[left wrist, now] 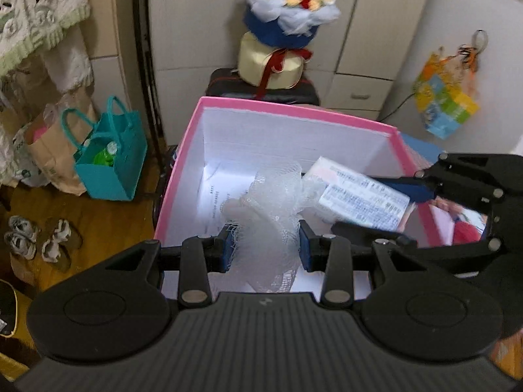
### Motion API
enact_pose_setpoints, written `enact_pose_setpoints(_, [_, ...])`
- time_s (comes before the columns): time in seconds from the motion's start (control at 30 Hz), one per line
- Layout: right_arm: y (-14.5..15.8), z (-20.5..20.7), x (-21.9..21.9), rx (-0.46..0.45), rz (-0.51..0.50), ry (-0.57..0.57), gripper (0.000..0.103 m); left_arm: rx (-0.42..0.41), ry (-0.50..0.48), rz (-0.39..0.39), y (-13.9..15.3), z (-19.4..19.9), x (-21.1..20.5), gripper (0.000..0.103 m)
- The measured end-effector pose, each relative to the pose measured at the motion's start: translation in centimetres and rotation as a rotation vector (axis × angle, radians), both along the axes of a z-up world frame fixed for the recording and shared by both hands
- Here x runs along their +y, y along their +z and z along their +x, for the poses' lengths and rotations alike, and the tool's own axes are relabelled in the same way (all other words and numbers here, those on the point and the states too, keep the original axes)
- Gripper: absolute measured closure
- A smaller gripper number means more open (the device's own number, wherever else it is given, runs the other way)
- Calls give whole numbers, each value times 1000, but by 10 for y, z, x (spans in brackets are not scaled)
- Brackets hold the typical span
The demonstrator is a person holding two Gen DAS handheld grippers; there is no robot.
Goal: Organize soft objects
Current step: 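Carry the sponge and soap bar into the pink box and open both grippers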
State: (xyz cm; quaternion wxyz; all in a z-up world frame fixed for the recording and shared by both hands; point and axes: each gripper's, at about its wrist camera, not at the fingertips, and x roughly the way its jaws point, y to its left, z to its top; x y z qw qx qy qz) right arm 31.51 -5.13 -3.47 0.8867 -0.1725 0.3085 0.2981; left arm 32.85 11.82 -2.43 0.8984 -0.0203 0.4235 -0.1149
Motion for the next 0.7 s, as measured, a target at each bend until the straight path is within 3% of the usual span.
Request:
enact_pose_setpoints(0.2, [-16,30,12,69,-57,3,58,33,-7,2,-11,15,-3,64])
enact_pose_setpoints(0.5, [-15,24,14,41,-84,20,50,21,-15,-37,-8,5,-1,53])
enact_pose_setpoints(0.6, [-10,14,7,31,-72,27,47,-10,-57,-17,0,-8,-2,45])
enact_pose_setpoints(0.67, [-4,4,3,11,-69,37,46,-48,-74,-1,7,-20,0,30])
enact_pose_setpoints(0.7, [-1,-1,0,3,-67,42,45,-73,-76,-1,11,-26,2,30])
